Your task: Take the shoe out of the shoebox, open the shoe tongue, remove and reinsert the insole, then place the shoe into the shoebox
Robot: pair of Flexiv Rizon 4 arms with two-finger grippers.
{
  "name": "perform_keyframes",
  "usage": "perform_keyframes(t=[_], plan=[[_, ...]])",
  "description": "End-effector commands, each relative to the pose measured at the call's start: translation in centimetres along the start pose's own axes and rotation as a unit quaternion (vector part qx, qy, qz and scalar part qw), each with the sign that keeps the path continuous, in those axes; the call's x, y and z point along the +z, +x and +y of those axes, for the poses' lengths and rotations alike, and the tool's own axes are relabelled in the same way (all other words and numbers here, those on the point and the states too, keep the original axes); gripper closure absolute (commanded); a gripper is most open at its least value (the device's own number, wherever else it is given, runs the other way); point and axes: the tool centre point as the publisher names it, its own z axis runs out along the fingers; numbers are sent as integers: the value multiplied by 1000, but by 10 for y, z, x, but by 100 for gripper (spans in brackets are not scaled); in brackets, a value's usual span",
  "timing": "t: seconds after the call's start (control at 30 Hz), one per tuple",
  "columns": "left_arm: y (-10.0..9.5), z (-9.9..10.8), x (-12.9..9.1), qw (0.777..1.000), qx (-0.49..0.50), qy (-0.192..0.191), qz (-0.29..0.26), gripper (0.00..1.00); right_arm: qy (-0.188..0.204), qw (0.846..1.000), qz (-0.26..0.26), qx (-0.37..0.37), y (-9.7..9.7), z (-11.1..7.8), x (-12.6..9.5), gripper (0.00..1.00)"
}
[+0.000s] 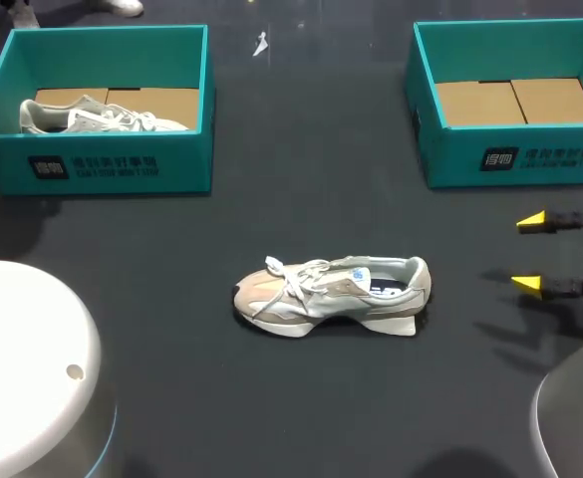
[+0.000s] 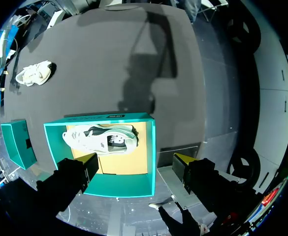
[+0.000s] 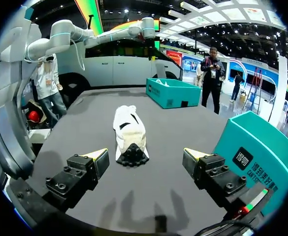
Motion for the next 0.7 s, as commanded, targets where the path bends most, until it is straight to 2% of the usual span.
perform_keyframes(t=[0.03,0.17,0.4,0.7], plan=[[0,-1,-1,1000,0,0,1,0,11,1000,-3,7,-8,-17,0,0],[0,-1,-1,1000,0,0,1,0,11,1000,-1,9,-12,-32,0,0],[0,-1,-1,1000,0,0,1,0,-12,999,31,3,-16,-48,5,0],[0,-1,-1,1000,0,0,1,0,-21,999,33,7,-18,-77,8,0]])
